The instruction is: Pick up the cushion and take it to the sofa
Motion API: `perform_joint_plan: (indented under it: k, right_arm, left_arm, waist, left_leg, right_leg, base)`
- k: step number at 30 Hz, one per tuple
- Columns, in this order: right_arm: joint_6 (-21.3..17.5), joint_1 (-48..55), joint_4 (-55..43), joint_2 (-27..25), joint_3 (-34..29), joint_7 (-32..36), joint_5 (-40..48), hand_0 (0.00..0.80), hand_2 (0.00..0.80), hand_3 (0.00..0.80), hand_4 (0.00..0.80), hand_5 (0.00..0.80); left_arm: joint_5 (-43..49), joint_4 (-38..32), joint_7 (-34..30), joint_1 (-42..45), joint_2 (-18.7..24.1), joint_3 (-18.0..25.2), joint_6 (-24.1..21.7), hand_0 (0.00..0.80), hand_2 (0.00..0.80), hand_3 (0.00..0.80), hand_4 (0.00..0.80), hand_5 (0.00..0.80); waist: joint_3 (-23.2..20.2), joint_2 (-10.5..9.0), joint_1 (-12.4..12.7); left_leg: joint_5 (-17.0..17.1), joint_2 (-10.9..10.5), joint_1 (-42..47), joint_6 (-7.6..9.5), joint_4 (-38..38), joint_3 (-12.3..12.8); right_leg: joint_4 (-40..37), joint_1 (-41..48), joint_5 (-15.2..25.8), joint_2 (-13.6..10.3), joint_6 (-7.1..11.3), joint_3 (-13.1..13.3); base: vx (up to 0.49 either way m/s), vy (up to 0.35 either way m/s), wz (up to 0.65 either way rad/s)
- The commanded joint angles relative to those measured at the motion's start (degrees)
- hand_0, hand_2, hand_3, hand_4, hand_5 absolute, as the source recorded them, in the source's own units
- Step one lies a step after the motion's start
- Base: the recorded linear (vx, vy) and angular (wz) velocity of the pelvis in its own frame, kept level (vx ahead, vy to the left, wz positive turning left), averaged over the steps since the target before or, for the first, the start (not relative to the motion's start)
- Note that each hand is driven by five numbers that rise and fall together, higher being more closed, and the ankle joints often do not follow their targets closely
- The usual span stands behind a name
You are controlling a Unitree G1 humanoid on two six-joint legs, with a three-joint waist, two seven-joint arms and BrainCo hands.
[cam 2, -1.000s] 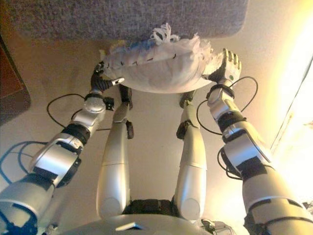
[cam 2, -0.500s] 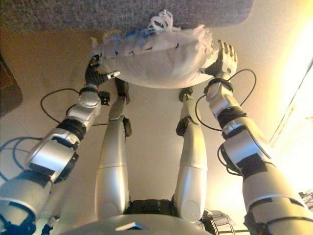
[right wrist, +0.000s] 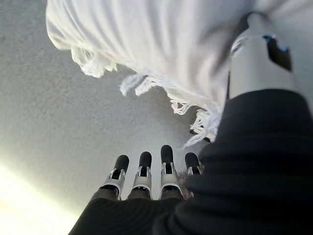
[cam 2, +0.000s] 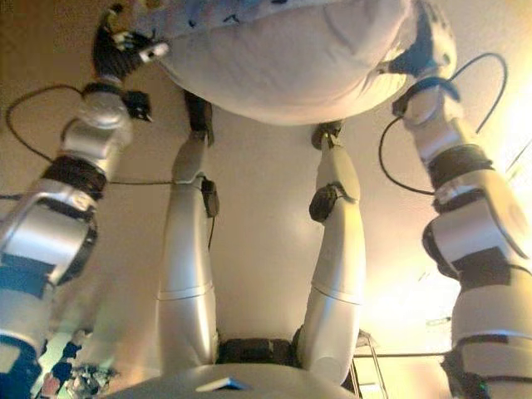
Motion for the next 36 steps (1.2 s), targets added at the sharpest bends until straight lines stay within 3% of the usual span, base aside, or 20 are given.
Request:
perform_joint_plan:
  k: [1,4,6,8,12,14,18,19,20,26,32,33,34,36]
  right_arm:
    - [-3.9,1.6,-6.5,-2.5,0.3,7.2,7.3,0.000,0.000,0.000,0.000,0.000]
    - [-5.1,3.6,-11.4,-2.9,-2.0,16.5,15.3,0.000,0.000,0.000,0.000,0.000]
    - [-5.8,4.7,-13.2,-2.5,-3.2,19.1,17.8,0.000,0.000,0.000,0.000,0.000]
    - [-8.6,3.6,-10.7,-1.1,-2.9,23.3,20.5,0.000,0.000,0.000,0.000,0.000]
    - [-8.6,2.7,-12.9,-0.1,-2.8,25.6,22.6,0.000,0.000,0.000,0.000,0.000]
    - [-9.9,1.8,-12.3,0.4,-2.1,27.2,24.4,0.000,0.000,0.000,0.000,0.000]
    - [-8.8,1.2,-14.3,1.5,-2.4,28.1,25.1,0.000,0.000,0.000,0.000,0.000]
    - [-8.9,1.1,-14.0,1.7,-2.4,28.5,25.4,0.000,0.000,0.000,0.000,0.000]
    - [-9.3,0.6,-12.9,2.4,-2.4,29.5,25.2,0.000,0.000,0.000,0.000,0.000]
    - [-6.6,-0.1,-15.6,2.5,-1.9,28.7,25.5,0.000,0.000,0.000,0.000,0.000]
    - [-5.8,0.0,-17.2,2.7,-2.7,29.2,25.3,0.000,0.000,0.000,0.000,0.000]
    - [-5.5,0.1,-17.3,2.7,-2.7,29.4,25.2,0.317,0.317,0.317,0.317,0.317]
    - [-5.5,0.4,-17.6,2.8,-2.9,29.3,24.6,0.800,0.800,0.800,0.800,0.800]
    - [-6.1,1.5,-18.0,2.9,-3.3,29.3,24.7,0.800,0.800,0.800,0.800,0.800]
  left_arm:
    - [-7.0,-5.1,-9.3,3.3,-0.3,1.9,2.0,0.000,0.000,0.000,0.000,0.000]
    - [-11.4,-8.5,-17.4,5.2,-0.6,1.0,7.0,0.000,0.000,0.000,0.000,0.000]
    - [-12.6,-9.8,-20.3,6.2,-0.8,0.7,9.3,0.000,0.000,0.000,0.000,0.000]
    - [-15.6,-5.1,-27.0,4.4,-1.4,0.1,11.4,0.000,0.000,0.000,0.000,0.000]
    - [-18.2,-5.1,-35.1,4.8,-2.0,-0.7,15.7,0.000,0.000,0.000,0.000,0.000]
    - [-18.1,-2.2,-39.1,3.3,-2.8,-1.8,15.0,0.000,0.000,0.000,0.000,0.000]
    - [-19.7,-4.0,-40.0,2.6,-4.8,-3.8,16.5,0.000,0.000,0.000,0.000,0.000]
    - [-18.4,-3.8,-39.4,2.3,-4.9,-3.9,15.5,0.515,0.515,0.515,0.515,0.515]
    - [-17.9,-2.1,-39.9,0.9,-5.3,-4.2,14.7,0.800,0.800,0.800,0.800,0.800]
    - [-19.0,-4.0,-40.0,-0.2,-5.5,-6.1,14.3,0.800,0.800,0.800,0.800,0.800]
    - [-24.1,-6.7,-39.1,0.0,-6.2,-5.2,14.8,0.800,0.800,0.800,0.800,0.800]
    - [-24.5,-7.1,-38.8,0.4,-6.4,-5.0,14.8,0.800,0.800,0.800,0.800,0.800]
    - [-24.9,-7.6,-38.4,0.8,-6.4,-4.8,14.8,0.800,0.800,0.800,0.800,0.800]
    - [-25.3,-8.1,-38.1,2.1,-6.8,-4.5,14.0,0.800,0.800,0.800,0.800,0.800]
  waist:
    - [-0.1,-0.32,-1.2]
    - [-0.1,-0.14,-1.4]
    - [-0.1,0.08,-1.5]
    - [-0.1,-0.01,-1.8]
    - [-0.1,0.29,-2.0]
    - [-0.1,0.13,-2.4]
    - [-0.1,0.06,-3.0]
    - [-0.1,-0.03,-3.1]
    - [-0.1,-0.20,-3.3]
    - [-0.1,-0.11,-3.7]
    - [-0.1,0.09,-4.0]
    - [-0.1,0.20,-4.0]
    - [-0.1,0.32,-4.0]
    - [-0.1,0.54,-4.1]
  left_leg:
    - [-2.1,-1.5,-0.6,1.71,0.2,-0.7]
    - [-2.2,-1.6,-1.7,1.58,0.6,-0.7]
    - [-2.1,-1.8,-2.2,1.46,0.6,-0.6]
    - [-2.4,-1.7,-2.7,1.47,1.4,-0.4]
    - [-2.5,-1.5,-3.6,1.23,2.0,-0.1]
    - [-2.6,-1.3,-3.8,0.97,2.0,-0.1]
    - [-2.5,-1.0,-4.2,0.89,1.5,0.2]
    - [-2.4,-0.9,-4.2,0.90,1.5,0.2]
    - [-2.4,-0.8,-4.0,0.79,1.4,0.3]
    - [-1.5,-0.7,-3.2,0.28,0.2,0.7]
    - [-1.0,-0.8,-2.0,0.12,-1.0,0.7]
    - [-0.9,-0.8,-1.8,0.09,-1.0,0.7]
    - [-0.8,-0.9,-1.4,0.05,-1.1,0.7]
    - [-0.6,-1.0,-0.4,0.03,-1.4,0.7]
  right_leg:
    - [4.0,-0.5,-1.8,-1.7,6.64,4.0]
    - [3.9,-1.5,-1.5,-2.1,6.84,4.1]
    - [3.7,-1.9,-1.3,-2.2,7.00,4.2]
    - [4.3,-2.2,-1.3,-2.2,7.07,4.6]
    - [4.8,-3.1,-1.3,-2.4,7.14,4.9]
    - [4.7,-3.4,-1.3,-2.4,7.26,5.1]
    - [4.4,-4.0,-1.3,-2.0,7.28,5.5]
    - [4.5,-3.9,-1.4,-1.9,7.28,5.5]
    - [4.5,-3.7,-1.5,-1.8,7.33,5.5]
    - [3.6,-3.2,-0.8,-1.4,7.72,5.7]
    - [2.3,-2.3,-0.3,-1.0,7.94,6.0]
    - [2.1,-2.1,-0.2,-0.9,7.90,6.1]
    - [2.1,-1.9,-0.1,-0.8,7.90,6.2]
    - [1.9,-1.1,0.1,-0.6,7.86,6.5]
  base:
    - [0.002,0.005,-0.07]
    - [0.001,0.002,-0.02]
    - [-0.005,0.004,0.02]
    - [0.000,0.000,0.00]
    - [-0.013,0.012,-0.03]
    - [-0.026,0.030,-0.09]
    - [0.000,0.000,0.00]
    - [0.000,0.000,0.00]
    - [-0.025,0.015,-0.05]
    - [-0.006,0.001,-0.01]
    - [-0.015,-0.016,-0.05]
    - [-0.020,-0.018,-0.03]
    - [0.000,0.000,0.00]
    - [-0.010,-0.010,0.02]
